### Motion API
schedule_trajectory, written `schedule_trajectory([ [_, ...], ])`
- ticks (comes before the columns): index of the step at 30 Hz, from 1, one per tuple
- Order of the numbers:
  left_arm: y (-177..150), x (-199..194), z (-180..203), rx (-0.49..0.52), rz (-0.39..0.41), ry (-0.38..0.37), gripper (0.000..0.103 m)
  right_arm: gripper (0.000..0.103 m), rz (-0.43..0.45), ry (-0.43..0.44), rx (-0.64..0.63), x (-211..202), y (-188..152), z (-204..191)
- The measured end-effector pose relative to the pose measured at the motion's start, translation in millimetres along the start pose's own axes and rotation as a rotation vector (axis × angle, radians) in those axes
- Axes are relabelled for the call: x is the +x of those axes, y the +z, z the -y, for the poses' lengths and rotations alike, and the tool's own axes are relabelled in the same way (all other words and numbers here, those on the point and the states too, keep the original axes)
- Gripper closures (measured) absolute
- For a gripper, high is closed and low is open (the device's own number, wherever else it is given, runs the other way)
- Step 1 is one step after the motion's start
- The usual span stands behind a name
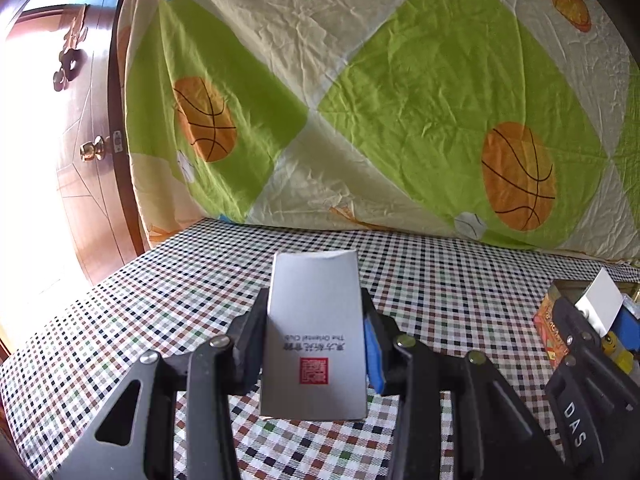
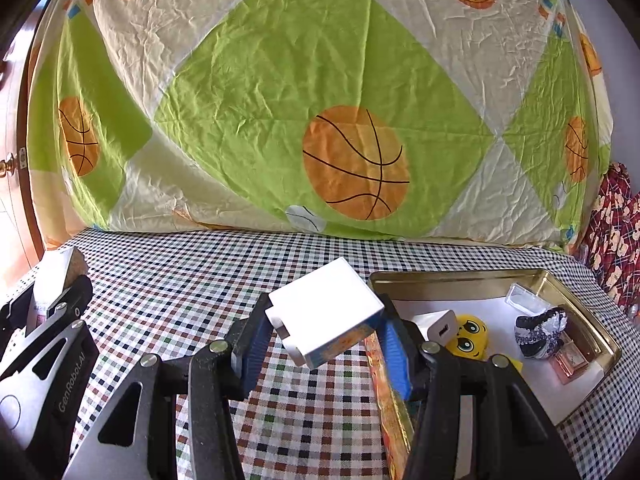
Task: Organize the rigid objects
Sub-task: 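Carry the white box and white block over the gold tin tray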
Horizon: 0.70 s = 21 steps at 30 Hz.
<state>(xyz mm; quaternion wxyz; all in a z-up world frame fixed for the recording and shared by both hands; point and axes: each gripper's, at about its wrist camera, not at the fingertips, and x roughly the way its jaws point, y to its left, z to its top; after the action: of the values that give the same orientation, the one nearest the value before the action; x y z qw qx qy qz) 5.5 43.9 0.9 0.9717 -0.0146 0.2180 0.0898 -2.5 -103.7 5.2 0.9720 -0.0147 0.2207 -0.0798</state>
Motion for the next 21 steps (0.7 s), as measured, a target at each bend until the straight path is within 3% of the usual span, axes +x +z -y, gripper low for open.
schedule_trajectory([
  [5, -4, -7, 0, -0.034, -0.021, -0.029, 0.063, 0.050, 0.017, 0.011, -0.029, -13, -7, 7],
  [21, -11, -40, 41, -0.026, 0.023, -0.113, 0.063, 0.050, 0.095, -0.003, -0.005, -33, -11, 60],
])
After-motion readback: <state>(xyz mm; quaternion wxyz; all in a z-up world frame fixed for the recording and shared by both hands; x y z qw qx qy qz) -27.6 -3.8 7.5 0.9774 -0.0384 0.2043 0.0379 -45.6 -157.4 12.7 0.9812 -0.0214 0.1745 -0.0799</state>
